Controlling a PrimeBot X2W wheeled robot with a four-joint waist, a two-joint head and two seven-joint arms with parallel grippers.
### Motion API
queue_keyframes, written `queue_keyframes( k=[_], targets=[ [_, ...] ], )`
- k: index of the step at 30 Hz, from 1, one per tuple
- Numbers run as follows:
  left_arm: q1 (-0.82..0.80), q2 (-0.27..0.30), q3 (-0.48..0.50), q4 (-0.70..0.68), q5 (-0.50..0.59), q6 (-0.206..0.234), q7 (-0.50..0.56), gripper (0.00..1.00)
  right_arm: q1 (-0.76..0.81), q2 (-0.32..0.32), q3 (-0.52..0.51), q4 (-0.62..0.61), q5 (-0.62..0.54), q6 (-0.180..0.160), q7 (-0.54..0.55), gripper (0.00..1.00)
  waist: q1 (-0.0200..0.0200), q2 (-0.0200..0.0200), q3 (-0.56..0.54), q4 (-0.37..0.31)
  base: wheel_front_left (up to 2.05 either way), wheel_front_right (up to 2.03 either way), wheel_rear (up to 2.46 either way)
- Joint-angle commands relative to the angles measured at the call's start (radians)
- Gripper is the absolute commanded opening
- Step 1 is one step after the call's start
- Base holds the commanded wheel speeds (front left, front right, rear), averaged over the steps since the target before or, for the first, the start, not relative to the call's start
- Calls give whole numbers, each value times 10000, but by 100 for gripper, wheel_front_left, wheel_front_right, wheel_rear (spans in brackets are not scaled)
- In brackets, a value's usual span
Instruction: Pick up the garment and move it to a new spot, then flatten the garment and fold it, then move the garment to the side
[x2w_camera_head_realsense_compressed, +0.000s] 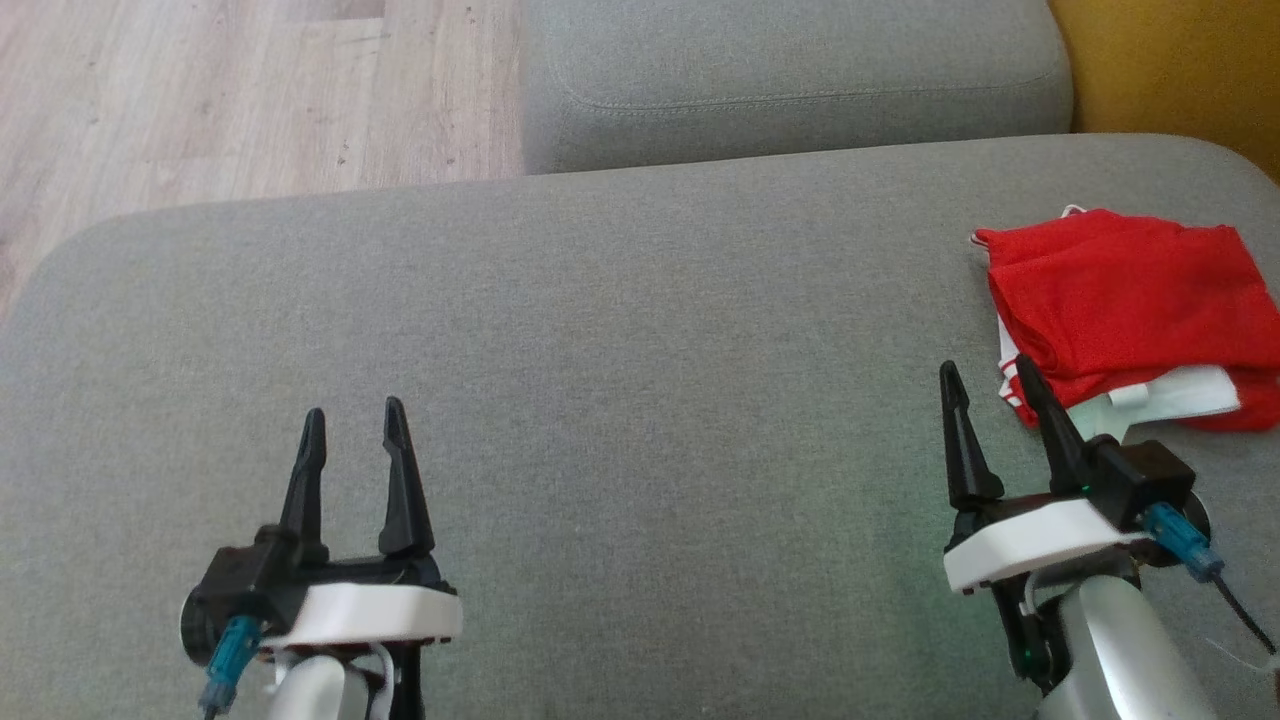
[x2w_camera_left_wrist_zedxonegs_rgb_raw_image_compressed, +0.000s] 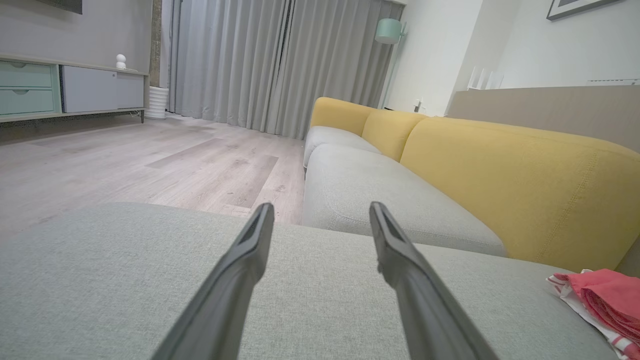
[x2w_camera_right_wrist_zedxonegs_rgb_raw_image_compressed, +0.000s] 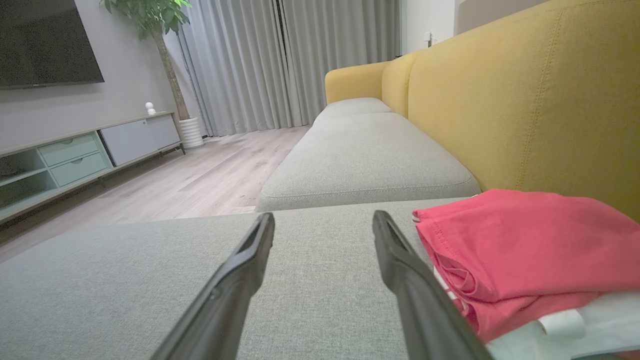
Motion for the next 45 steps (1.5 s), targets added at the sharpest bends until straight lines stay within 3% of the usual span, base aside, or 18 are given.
queue_keyframes(
  k=[1,27,28,45],
  targets=[
    [-208,41,365,-369,-72,15,-53,100,-282,50,267,-367,-4,-7,-114,100,0,0,4,5,0,0,0],
    [-141,41,495,-595,-717,-55,-53,100,-317,51,343,-510,92,-7,-116,100,0,0,130,-80,0,0,0],
    [86,0,144,-318,-708,-73,1,0,1,0,83,-142,22,0,-6,0,0,0,130,-81,0,0,0],
    [154,15,396,91,-2026,-245,388,0,140,7,-126,12,1593,-1,413,0,1,0,124,-79,0,0,0]
  ],
)
